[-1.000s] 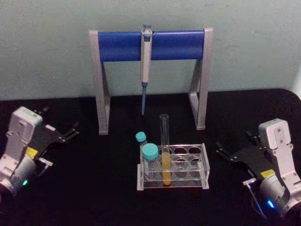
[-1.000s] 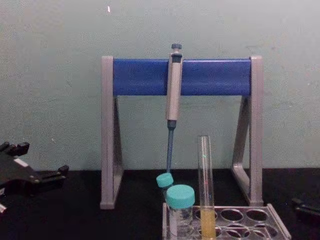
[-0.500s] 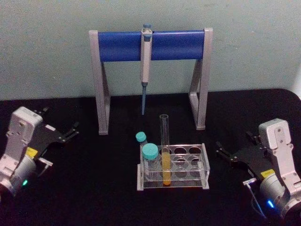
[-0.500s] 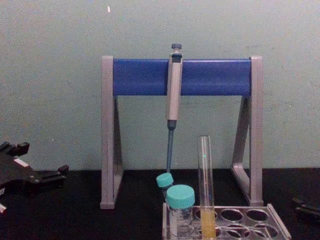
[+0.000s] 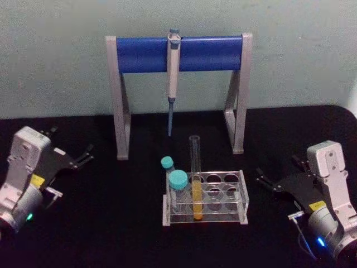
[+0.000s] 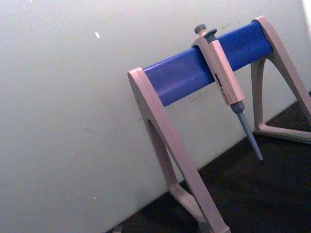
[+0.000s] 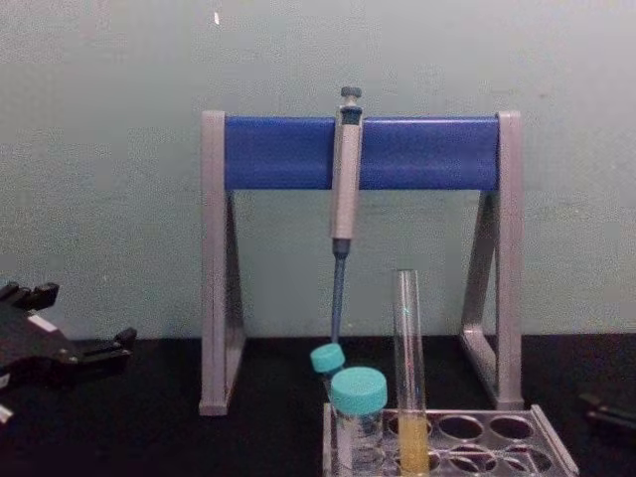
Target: Pick up the test tube from the test tube rack, shake it, then place it back into the test tube rack.
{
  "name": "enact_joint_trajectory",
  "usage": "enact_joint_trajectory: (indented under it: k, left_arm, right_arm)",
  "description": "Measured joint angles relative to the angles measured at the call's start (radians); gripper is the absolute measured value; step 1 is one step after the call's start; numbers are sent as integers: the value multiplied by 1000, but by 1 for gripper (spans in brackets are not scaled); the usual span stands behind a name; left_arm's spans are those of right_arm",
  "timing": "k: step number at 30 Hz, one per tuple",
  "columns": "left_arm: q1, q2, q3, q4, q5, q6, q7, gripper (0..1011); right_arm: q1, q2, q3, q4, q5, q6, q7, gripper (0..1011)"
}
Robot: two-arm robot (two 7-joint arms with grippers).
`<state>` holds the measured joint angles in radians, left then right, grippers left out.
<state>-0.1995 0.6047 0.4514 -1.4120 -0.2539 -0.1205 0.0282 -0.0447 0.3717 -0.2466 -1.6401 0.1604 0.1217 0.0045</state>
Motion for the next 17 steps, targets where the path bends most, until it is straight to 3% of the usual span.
enact_joint_trajectory:
  k: [17]
  left_arm:
    - [0,0,0,0,0,0,0,1001]
  right_arm:
    - [0,0,0,0,0,0,0,1000]
